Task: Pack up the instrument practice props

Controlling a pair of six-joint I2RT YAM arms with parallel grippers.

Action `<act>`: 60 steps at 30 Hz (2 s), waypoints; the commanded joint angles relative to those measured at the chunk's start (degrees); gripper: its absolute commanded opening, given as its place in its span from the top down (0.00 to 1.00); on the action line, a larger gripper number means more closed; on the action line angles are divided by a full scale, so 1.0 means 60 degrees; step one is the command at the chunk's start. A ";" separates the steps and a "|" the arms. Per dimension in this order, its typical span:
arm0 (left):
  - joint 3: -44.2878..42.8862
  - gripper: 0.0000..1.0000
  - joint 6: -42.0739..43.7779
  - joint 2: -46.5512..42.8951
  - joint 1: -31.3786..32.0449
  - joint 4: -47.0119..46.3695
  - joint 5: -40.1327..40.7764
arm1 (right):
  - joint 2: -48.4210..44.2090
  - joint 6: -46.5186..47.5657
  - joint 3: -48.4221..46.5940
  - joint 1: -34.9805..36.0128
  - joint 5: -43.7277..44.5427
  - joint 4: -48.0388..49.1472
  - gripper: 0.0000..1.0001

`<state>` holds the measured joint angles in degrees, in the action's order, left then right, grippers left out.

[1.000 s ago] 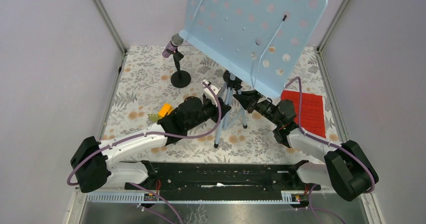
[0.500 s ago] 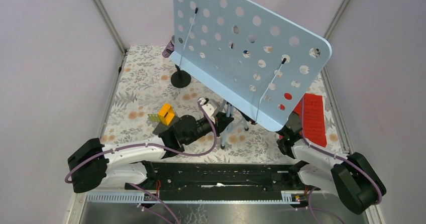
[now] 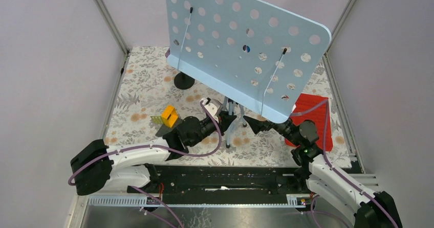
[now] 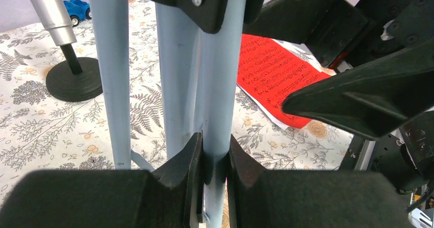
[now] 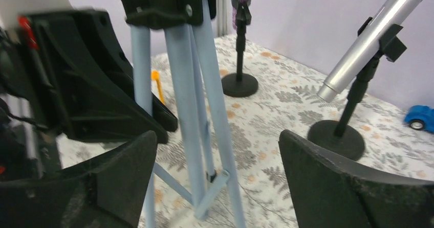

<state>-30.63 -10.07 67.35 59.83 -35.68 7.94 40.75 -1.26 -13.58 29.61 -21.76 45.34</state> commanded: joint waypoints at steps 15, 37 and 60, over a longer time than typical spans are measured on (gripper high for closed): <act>-0.0095 1.00 -0.0519 0.1230 0.0110 0.1743 0.0202 | 0.2185 -0.3879 -0.0288 0.0107 0.0137 0.4630 0.00; -0.0215 1.00 -0.0059 0.1714 0.0533 0.1845 0.0009 | 0.3969 -0.0467 -0.2153 0.1967 0.2099 0.3634 0.00; 0.0106 0.23 -0.1163 0.1659 0.0692 0.2168 0.0948 | 0.4964 0.0166 -0.2026 0.2171 0.2428 0.3125 0.63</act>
<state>-32.80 -12.99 77.95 63.16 -32.45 12.27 69.25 -1.65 -26.44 42.35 -8.21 69.21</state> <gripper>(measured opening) 0.622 0.690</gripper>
